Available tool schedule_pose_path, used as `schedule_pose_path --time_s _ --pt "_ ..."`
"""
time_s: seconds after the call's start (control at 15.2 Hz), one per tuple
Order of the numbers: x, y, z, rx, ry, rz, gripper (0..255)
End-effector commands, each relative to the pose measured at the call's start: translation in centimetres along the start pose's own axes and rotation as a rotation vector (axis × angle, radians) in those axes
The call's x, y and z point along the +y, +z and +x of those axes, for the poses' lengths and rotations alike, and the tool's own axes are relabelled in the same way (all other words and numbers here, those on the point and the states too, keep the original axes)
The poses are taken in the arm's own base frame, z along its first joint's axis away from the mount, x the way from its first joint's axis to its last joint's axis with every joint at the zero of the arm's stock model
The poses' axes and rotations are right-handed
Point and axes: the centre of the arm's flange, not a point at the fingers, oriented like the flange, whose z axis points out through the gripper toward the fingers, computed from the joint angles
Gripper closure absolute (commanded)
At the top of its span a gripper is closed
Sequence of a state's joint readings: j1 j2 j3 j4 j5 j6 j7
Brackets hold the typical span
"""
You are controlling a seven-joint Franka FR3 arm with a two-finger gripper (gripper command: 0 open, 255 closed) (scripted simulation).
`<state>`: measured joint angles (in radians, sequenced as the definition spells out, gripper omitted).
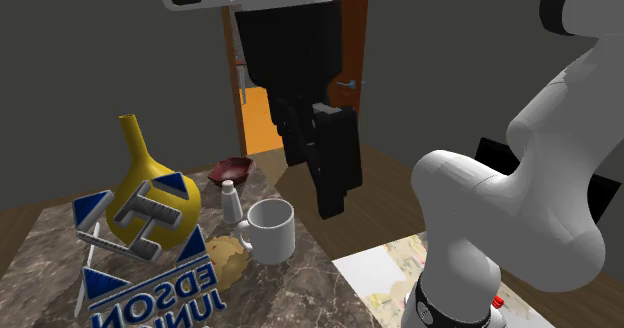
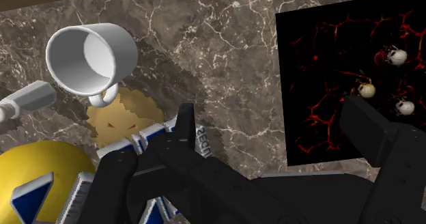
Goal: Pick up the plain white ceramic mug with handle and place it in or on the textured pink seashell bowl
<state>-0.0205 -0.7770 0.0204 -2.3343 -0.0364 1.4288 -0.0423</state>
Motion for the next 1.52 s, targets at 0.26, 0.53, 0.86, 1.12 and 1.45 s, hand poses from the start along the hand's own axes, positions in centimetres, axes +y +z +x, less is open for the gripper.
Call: schedule_pose_path --time_s 0.26,0.53,0.86,1.12,1.45 --pt "3.5 4.0 0.6 -0.001 -0.003 0.007 0" --pt "7.0 8.0 1.1 -0.001 -0.006 0.013 0" --pt "11.3 13.1 1.9 -0.002 -0.010 0.021 0" --pt "14.7 17.1 2.5 -0.002 -0.013 0.028 0" --pt "17.8 21.5 3.0 -0.003 -0.015 0.034 0"
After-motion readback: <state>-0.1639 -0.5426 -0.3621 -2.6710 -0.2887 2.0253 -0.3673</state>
